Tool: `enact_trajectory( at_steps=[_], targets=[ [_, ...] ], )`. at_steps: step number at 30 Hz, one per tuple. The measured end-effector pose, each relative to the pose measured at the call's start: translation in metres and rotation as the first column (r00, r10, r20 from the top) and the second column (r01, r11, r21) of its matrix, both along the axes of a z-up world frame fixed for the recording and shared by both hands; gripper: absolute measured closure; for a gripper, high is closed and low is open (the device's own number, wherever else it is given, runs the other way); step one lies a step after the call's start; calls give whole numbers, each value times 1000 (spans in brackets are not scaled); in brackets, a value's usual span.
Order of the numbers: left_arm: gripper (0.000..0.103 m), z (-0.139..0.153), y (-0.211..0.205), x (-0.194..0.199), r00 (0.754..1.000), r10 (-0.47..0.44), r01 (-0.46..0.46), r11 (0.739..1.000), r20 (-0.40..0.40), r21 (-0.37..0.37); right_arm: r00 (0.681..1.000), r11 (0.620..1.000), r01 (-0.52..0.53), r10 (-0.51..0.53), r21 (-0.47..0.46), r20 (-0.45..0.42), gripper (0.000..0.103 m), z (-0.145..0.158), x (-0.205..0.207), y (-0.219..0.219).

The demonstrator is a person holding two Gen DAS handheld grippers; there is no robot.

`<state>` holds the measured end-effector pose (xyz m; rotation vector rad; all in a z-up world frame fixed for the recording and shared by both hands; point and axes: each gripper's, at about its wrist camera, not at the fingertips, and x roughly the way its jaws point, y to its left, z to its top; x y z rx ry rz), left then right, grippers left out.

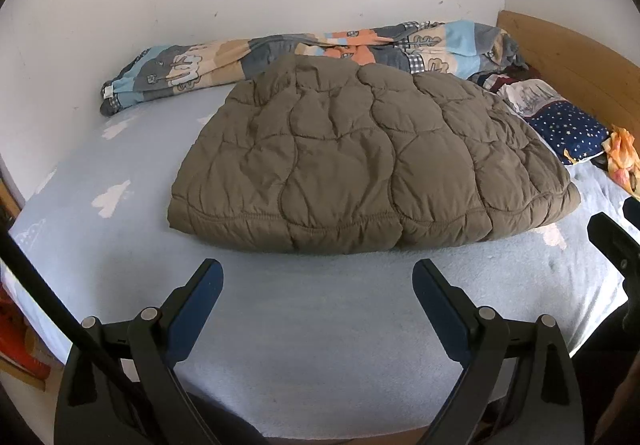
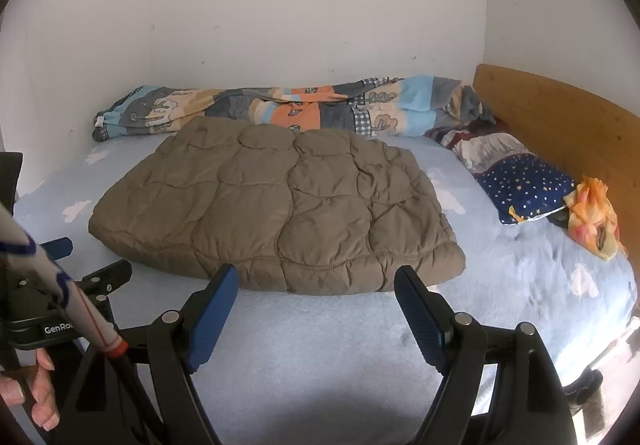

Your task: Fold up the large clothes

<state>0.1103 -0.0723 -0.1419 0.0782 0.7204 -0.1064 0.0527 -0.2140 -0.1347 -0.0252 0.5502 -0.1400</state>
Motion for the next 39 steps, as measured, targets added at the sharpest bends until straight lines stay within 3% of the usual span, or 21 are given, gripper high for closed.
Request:
enact_trajectory(
  at_steps=[39],
  targets=[
    [8,11,-4,-10,999,-3,2,1000,47,31,1000,1000,5,-5,-2,10,16,8,-7,2]
  ],
)
